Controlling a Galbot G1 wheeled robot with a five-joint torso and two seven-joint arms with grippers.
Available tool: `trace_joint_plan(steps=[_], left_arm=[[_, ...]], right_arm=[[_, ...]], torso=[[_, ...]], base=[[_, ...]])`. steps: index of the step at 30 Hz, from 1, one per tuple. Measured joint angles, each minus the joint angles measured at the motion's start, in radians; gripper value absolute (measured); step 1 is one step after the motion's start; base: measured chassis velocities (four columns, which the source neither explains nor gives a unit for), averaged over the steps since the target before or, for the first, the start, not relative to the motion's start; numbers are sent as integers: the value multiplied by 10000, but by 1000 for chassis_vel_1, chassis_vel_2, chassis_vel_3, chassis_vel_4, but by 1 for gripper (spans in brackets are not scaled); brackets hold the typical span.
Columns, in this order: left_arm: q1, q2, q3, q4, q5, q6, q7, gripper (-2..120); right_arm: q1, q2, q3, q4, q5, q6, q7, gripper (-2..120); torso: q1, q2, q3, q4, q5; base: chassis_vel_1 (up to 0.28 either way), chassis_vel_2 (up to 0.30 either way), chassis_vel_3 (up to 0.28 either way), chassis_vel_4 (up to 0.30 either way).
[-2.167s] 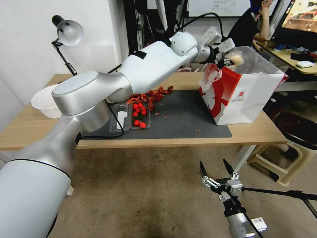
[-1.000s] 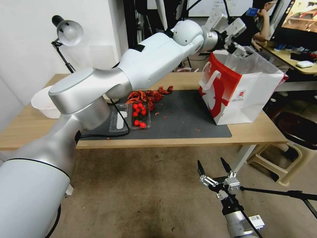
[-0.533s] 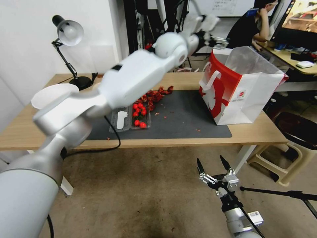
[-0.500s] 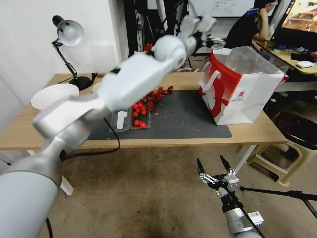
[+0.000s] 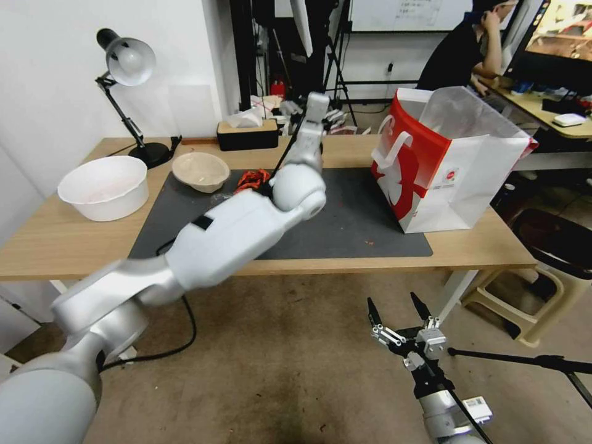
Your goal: Pick up the trash from the table and place it into the takeout bag.
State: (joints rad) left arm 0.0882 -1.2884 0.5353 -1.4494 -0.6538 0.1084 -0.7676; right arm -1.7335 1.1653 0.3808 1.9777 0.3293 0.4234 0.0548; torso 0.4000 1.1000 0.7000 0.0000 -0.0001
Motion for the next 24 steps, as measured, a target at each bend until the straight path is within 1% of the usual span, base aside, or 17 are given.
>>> trace_joint_plan(steps=[1, 2, 3, 5, 6, 7, 8, 10, 11, 14, 15, 18, 19, 21, 22, 23, 24], left_arm=[[274, 145, -132, -273, 125, 70, -45, 100], [994, 525, -520, -803, 484, 140, 56, 100], [994, 525, -520, -803, 484, 140, 56, 100], [2187, 1246, -1174, -1587, 745, 140, 378, 100], [2511, 1443, -1367, -1828, 770, 159, 450, 100], [2511, 1443, -1367, -1828, 770, 159, 450, 100], [3086, 1762, -1768, -2212, 839, 179, 626, 100], [3843, 2182, -2367, -2713, 960, 194, 755, 100], [3843, 2182, -2367, -2713, 960, 194, 755, 100], [5004, 2750, -3400, -3378, 1194, 196, 952, 100], [5004, 2750, -3400, -3378, 1194, 196, 952, 100], [6706, 3222, -4682, -4259, 1457, 120, 1222, 100], [6706, 3222, -4682, -4259, 1457, 120, 1222, 100], [7608, 3408, -5350, -4622, 1665, -51, 1397, 100], [8055, 3469, -5712, -4801, 1722, -104, 1482, 100], [8055, 3469, -5712, -4801, 1722, -104, 1482, 100], [8502, 3502, -6109, -5021, 1739, -112, 1533, 100]], right_arm=[[-28, 4, 6, 26, -4, 0, -1, 100], [-91, 9, 24, 55, -18, 1, -3, 100], [-91, 9, 24, 55, -18, 1, -3, 100], [-143, 23, 26, 115, -77, 8, -12, 100], [-146, 28, 6, 126, -103, 8, -13, 100], [-146, 28, 6, 126, -103, 8, -13, 100], [-145, 44, -37, 156, -142, -6, -13, 100], [-135, 60, -96, 187, -210, -45, -13, 100], [-135, 60, -96, 187, -210, -45, -13, 100], [-97, 82, -163, 226, -263, -110, -12, 100], [-97, 82, -163, 226, -263, -110, -12, 100], [-4, 53, -213, 234, -267, -187, -7, 100], [-4, 53, -213, 234, -267, -187, -7, 100], [57, 35, -248, 233, -267, -223, -7, 100], [83, 25, -254, 234, -266, -236, -6, 100], [83, 25, -254, 234, -266, -236, -6, 100], [113, 20, -254, 233, -265, -257, -3, 100]], torso=[[-1, 0, -1, 0, 2], [-1, 1, -1, -2, 0], [-1, 1, -1, -2, 0], [-1, 0, 0, 2, -3], [-1, 0, 0, 1, -2], [-1, 0, 0, 1, -2], [-1, 1, -1, -1, 0], [-1, 0, -1, 1, -1], [-1, 0, -1, 1, -1], [-2, 1, 0, 2, -3], [-2, 1, 0, 2, -3], [-1, 1, -1, -1, -5], [-1, 1, -1, -1, -5], [-2, 1, -1, 5, 3], [-2, 1, -1, 3, -3], [-2, 1, -1, 3, -3], [-2, 1, -1, 2, -3]], base=[[0, 0, 0, 0], [0, 0, 0, 0], [0, 0, 0, 0], [0, 0, 0, 0], [0, 0, 0, 0], [0, 0, 0, 0], [0, 0, 0, 0], [0, 0, 0, 0], [0, 0, 0, 0], [0, 0, 0, 0], [0, 0, 0, 0], [0, 0, 0, 0], [0, 0, 0, 0], [0, 0, 0, 0], [0, 0, 0, 0], [0, 0, 0, 0], [0, 0, 0, 0]])
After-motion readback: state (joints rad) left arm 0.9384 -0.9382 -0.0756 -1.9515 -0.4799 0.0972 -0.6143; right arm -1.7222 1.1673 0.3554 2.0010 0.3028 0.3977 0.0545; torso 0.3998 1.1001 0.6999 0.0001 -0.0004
